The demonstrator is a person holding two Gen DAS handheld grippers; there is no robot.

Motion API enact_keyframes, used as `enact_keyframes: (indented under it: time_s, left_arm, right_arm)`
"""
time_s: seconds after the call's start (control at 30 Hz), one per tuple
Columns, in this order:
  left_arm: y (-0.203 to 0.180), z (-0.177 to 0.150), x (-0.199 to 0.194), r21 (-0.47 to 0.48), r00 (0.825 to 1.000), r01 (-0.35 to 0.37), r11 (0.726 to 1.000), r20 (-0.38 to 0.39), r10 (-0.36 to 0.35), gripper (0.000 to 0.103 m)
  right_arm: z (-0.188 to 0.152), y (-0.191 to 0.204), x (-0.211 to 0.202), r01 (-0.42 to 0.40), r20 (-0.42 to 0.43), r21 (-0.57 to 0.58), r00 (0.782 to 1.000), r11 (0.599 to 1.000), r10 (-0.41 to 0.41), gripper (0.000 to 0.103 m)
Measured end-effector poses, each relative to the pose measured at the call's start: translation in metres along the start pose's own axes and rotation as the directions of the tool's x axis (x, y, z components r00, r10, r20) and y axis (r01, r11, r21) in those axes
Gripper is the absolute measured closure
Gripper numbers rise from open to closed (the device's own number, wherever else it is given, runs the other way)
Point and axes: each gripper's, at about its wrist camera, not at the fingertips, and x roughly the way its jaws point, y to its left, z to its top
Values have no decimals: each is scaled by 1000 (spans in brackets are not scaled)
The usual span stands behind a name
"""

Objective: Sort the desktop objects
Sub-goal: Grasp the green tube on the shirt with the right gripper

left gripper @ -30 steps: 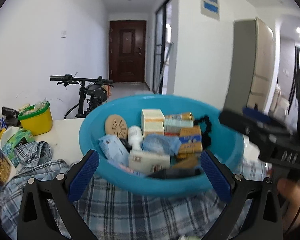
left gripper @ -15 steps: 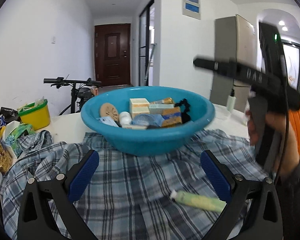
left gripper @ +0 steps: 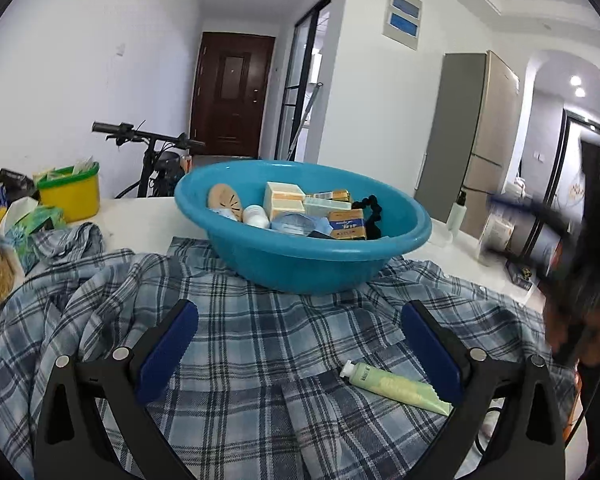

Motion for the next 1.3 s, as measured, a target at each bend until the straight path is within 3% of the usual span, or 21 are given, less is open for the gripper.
enact_keyframes:
  time_s: [0.07,0.13,0.2,0.3,0.43,0.47,0.77,0.8,1.0,1.3]
  left_arm:
    - [3,0,-3,-13,1000,4,1000,0,-4,0]
    - [3,-1,-3,-16,1000,18,1000,-9,-18,0]
    - [3,-3,-2,-20,999,30,999,-24,-31,0]
    - [4,-3,-3,-16,999,23,1000,-26,-24,0]
    - [10,-3,-7,-43,999,39,998,-18,-40,0]
    - [11,-3,-8,-50,999,43,998,-17,-44,0]
    - [12,-3,-9,-60,998,59,996,-20,-60,0]
    - [11,-3,-9,-60,998,59,996,-21,-61,0]
    - [9,-5,-8,-54,997,68,996,-27,-69,0]
    - [-12,-10,-14,41,989,150,988,-17,-150,0]
  right_arm:
    - [-14,14,8,-72,-67,-43,995,996,69,0]
    - [-23,26,18,-60,-115,-78,992,995,51,2]
    - [-27,39,29,-81,-173,-118,983,990,60,26]
    - [-30,48,51,-193,-275,-56,946,980,171,42]
    - [-37,57,72,-208,-336,-52,925,977,179,63]
    - [-40,57,76,-223,-353,-35,915,974,197,74]
    - [-45,64,91,-249,-414,-21,884,968,218,77]
    - [-44,63,90,-251,-410,-9,884,968,225,80]
    - [-45,54,90,-267,-393,55,880,962,267,81]
    - [-36,18,31,-203,-286,105,931,973,225,81]
